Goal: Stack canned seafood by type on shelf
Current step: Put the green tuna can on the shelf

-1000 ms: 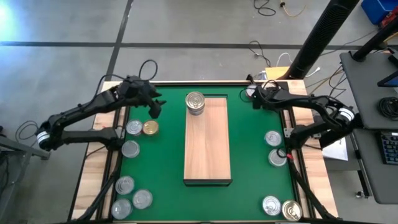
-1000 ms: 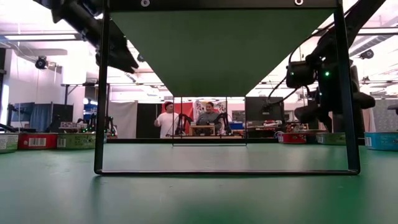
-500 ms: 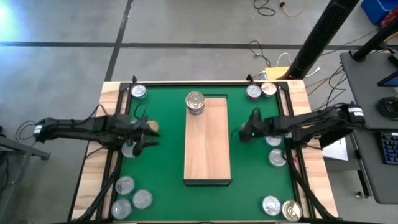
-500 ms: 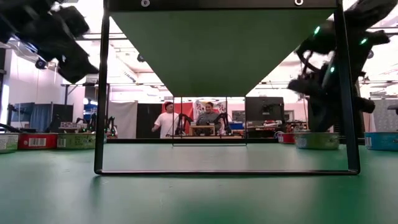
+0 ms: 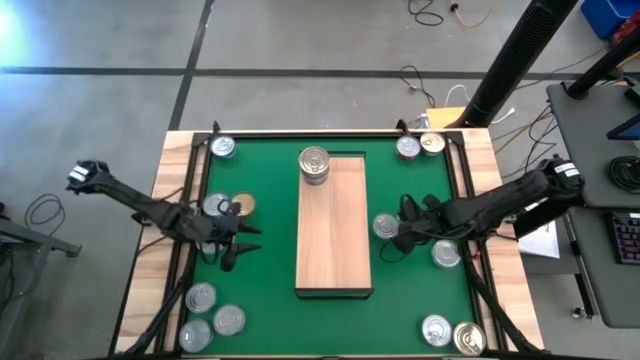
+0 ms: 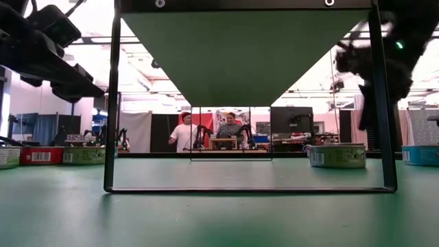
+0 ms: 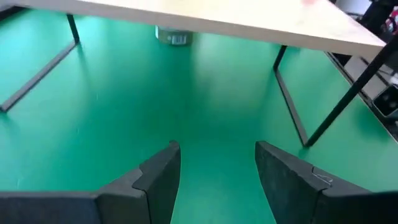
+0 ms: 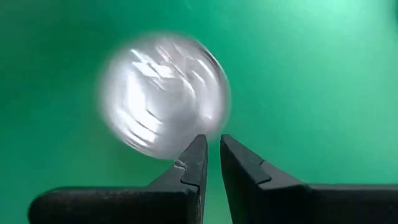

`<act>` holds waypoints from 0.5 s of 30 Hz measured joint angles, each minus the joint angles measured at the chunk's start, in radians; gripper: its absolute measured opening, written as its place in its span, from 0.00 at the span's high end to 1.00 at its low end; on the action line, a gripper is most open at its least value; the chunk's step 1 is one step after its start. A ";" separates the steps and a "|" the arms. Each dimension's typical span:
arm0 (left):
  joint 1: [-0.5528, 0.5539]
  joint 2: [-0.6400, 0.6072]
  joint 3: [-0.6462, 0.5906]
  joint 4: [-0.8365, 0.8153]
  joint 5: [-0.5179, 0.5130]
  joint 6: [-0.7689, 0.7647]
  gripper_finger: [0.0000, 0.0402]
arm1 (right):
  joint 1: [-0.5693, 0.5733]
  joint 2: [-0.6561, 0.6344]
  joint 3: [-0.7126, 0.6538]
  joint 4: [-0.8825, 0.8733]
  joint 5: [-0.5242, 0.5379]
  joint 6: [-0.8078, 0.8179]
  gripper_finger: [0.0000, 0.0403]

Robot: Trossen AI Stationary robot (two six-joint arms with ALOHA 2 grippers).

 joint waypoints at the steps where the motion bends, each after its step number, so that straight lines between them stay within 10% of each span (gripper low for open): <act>1: -0.005 0.019 -0.017 0.045 -0.013 0.003 0.52 | -0.002 0.009 -0.020 0.001 0.003 -0.009 0.91; 11: -0.005 0.191 -0.076 0.263 -0.084 0.011 0.52 | 0.017 0.078 -0.156 0.657 -0.096 -0.198 0.91; 15: -0.005 0.266 -0.060 0.297 -0.017 0.001 0.52 | 0.051 0.079 -0.137 0.671 -0.065 -0.280 0.91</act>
